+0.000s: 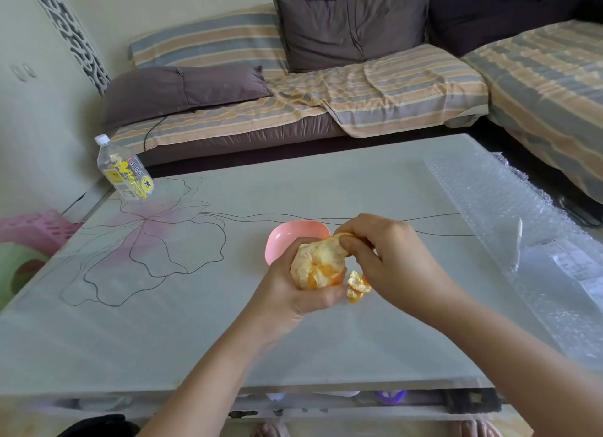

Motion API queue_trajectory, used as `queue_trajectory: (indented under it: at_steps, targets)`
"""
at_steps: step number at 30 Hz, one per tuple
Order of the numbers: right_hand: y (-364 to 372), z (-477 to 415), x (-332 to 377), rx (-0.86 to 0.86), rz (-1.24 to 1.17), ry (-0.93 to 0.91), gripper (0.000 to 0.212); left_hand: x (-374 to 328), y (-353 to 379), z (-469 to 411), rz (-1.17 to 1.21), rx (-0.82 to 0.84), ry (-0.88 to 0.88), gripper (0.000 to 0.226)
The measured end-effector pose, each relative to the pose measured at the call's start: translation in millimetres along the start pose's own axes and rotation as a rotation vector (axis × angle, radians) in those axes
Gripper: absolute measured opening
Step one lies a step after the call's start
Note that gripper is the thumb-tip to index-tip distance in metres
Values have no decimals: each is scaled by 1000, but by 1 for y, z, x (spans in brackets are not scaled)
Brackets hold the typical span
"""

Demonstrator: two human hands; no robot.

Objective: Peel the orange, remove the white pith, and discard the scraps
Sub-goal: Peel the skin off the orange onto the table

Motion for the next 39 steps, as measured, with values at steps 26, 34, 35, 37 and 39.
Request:
queue_trajectory:
  at_steps: [26, 34, 35, 37, 39]
  targets:
    - [19, 6, -21, 145, -644, 316, 23, 12, -11, 3, 162, -169, -22, 51]
    - [19, 6, -16, 378, -1059, 328, 24, 0, -8, 3, 261, -18, 1, 71]
    - [18, 7, -15, 410, -1052, 318, 26, -1, -8, 3, 264, -2, 7, 72]
    - [16, 6, -13, 462, -1030, 290, 22, -3, -6, 4, 257, 46, 18, 72]
    - [14, 6, -13, 510, -1044, 274, 22, -5, -4, 7, 250, 95, 27, 69]
Point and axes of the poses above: each hand's wrist, its own z-axis away from the middle knuckle, its own y-axis out of the palm, x = y × z, the point moved 6 cm from there along -z, towards the middle knuckle, and after that the axes turned 7 degrees about -z, right-handed, at the moved point
